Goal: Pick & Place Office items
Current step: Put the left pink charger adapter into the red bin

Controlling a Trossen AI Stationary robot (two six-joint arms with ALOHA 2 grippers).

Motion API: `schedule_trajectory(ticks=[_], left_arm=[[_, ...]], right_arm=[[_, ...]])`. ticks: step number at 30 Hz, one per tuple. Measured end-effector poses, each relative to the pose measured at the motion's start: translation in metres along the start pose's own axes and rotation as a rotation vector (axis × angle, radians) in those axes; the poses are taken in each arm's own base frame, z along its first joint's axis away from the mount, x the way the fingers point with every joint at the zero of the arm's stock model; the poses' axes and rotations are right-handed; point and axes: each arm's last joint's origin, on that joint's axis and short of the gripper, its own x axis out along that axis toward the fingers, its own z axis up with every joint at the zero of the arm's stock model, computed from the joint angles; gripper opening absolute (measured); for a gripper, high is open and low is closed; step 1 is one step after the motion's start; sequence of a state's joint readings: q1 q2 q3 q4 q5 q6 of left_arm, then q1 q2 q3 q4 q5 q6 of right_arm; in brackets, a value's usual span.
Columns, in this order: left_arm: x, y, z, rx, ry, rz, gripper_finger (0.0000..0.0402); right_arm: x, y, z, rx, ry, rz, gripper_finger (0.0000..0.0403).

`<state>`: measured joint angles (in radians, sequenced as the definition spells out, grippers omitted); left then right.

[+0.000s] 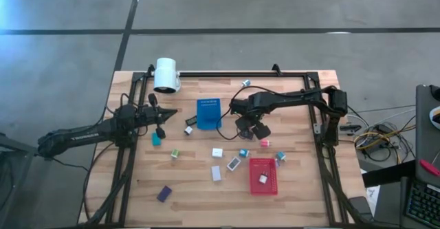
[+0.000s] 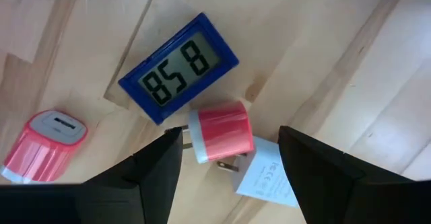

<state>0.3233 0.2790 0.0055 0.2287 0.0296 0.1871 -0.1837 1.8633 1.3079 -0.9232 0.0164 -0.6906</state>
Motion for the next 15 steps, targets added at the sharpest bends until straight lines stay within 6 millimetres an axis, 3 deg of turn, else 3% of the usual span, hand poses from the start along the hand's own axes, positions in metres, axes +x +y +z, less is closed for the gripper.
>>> schedule_trajectory(ticks=[15], left_arm=[[0.000, 0.000, 0.000, 0.000, 0.001, 0.000, 0.0010]], right_arm=[[0.013, -0.004, -0.009, 0.031, -0.043, 0.028, 0.0237]])
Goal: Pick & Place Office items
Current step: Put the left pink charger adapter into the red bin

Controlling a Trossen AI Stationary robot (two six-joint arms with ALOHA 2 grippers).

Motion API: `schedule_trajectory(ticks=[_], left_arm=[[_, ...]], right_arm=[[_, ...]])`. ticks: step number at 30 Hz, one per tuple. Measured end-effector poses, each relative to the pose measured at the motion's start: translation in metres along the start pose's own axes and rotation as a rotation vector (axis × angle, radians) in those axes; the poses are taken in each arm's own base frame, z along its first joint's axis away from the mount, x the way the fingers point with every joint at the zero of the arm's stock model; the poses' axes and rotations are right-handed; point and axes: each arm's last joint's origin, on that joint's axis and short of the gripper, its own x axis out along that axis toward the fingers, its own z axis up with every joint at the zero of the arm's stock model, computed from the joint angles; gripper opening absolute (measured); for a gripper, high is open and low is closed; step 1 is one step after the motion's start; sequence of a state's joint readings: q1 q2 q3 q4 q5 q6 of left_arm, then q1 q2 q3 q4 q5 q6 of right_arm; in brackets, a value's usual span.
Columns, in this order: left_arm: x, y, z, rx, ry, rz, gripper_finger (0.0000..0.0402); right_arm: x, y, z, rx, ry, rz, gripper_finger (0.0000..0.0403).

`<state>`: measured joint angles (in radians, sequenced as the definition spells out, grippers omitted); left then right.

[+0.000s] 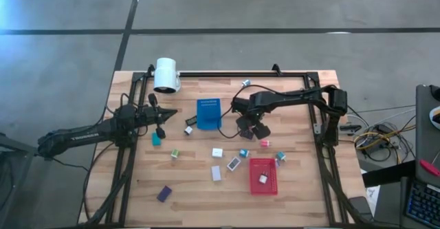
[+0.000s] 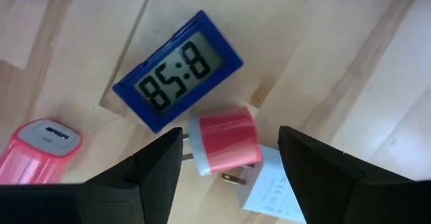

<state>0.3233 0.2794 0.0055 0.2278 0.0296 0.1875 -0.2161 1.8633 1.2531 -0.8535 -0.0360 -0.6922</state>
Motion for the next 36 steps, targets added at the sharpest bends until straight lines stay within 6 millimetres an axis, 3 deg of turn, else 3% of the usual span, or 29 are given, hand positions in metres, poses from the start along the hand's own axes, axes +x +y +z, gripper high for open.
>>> schedule_trajectory(ticks=[10, 36], left_arm=[[0.0000, 0.0000, 0.0000, 0.000, 0.000, 0.000, 0.0010], [0.0000, 0.0000, 0.0000, 0.000, 0.000, 0.000, 0.0010]], right_arm=[[0.0025, 0.0000, -0.0005, 0.002, -0.013, -0.002, 0.0235], [0.0062, -0.0014, -0.0056, 0.017, -0.030, 0.030, 0.0181]])
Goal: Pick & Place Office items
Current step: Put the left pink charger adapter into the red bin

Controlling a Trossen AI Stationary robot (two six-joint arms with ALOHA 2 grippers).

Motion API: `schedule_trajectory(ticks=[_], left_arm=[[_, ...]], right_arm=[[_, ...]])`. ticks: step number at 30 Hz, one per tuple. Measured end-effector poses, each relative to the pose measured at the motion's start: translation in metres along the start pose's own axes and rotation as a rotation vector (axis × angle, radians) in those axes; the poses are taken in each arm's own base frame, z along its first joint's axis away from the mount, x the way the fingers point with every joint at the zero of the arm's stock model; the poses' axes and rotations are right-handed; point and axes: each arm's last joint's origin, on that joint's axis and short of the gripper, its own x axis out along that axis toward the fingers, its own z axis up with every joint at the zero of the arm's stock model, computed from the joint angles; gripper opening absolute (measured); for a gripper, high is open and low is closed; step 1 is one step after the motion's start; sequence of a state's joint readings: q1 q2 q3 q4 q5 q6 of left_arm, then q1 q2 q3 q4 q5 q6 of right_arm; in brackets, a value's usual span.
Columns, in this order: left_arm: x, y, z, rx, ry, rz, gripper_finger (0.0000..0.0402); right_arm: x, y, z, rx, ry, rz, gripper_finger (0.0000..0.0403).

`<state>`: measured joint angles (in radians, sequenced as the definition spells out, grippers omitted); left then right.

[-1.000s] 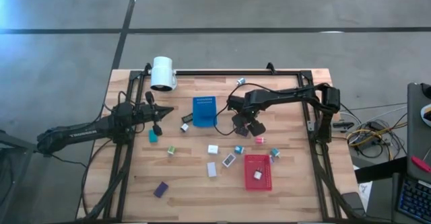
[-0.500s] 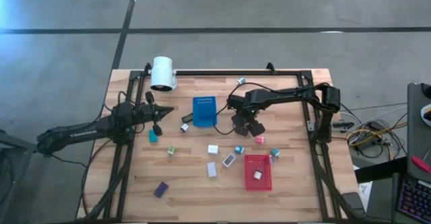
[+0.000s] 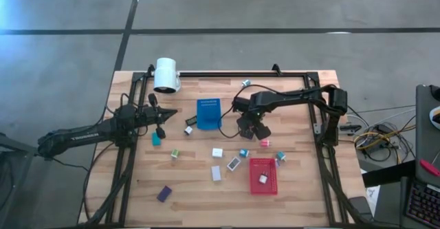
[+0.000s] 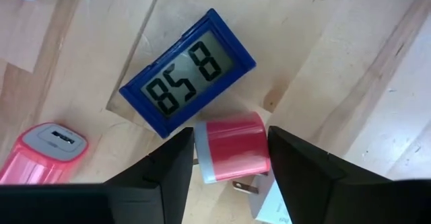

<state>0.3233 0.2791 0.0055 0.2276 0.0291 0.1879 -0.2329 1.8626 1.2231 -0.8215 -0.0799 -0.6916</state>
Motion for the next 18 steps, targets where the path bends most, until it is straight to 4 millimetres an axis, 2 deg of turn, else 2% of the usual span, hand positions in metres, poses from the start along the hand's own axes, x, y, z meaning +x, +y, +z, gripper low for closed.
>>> schedule_trajectory(ticks=[7, 18], left_arm=[[0.0000, 0.0000, 0.0000, 0.003, 0.000, 0.000, 0.0012], [0.0000, 0.0000, -0.0001, 0.003, 0.001, 0.000, 0.0011]], right_arm=[[-0.0003, -0.0042, -0.0036, 0.012, 0.001, -0.002, 0.0180], [-0.0003, -0.0039, -0.0044, -0.005, 0.006, 0.004, 0.0225]])
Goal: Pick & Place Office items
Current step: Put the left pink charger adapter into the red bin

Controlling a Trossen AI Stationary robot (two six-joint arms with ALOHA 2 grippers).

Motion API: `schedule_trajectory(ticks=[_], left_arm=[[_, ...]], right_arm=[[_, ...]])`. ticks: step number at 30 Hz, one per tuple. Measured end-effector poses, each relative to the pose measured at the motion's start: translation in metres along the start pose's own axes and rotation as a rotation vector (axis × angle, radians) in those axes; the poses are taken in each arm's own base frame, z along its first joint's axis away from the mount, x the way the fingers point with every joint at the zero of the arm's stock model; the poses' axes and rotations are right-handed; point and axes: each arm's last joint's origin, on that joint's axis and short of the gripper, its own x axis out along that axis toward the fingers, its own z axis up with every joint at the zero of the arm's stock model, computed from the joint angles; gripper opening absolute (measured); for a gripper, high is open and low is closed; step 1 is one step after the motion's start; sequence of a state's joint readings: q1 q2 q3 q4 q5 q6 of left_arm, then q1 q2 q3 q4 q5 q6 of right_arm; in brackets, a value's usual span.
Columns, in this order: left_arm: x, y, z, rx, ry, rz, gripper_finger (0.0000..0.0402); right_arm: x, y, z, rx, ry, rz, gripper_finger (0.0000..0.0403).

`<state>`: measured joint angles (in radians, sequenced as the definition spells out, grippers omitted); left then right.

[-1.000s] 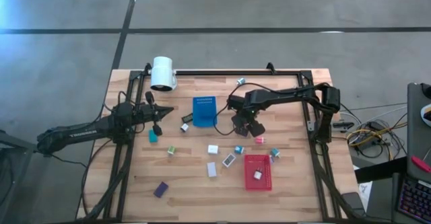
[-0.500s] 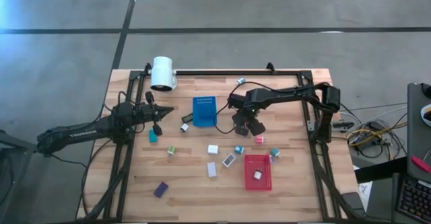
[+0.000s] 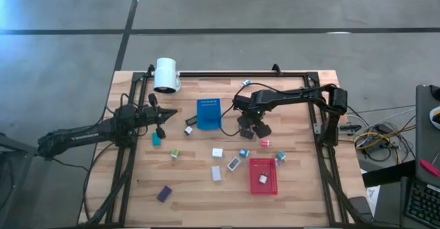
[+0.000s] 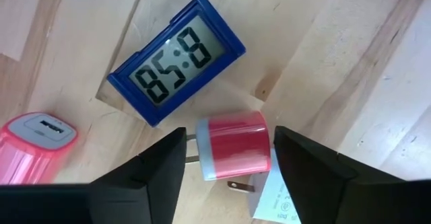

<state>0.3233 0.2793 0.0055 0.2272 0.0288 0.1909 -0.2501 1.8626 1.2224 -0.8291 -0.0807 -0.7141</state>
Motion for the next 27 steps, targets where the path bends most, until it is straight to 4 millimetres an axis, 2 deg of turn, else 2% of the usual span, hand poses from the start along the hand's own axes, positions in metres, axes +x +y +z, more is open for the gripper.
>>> schedule_trajectory(ticks=[10, 27], left_arm=[[0.000, 0.000, 0.000, 0.000, 0.001, 0.000, 0.0009], [0.000, 0.000, 0.000, 0.000, 0.002, 0.000, 0.0008]], right_arm=[[0.000, 0.000, 0.000, -0.053, -0.002, 0.001, 0.0237], [0.008, 0.000, -0.011, -0.039, 0.007, 0.013, 0.0180]])
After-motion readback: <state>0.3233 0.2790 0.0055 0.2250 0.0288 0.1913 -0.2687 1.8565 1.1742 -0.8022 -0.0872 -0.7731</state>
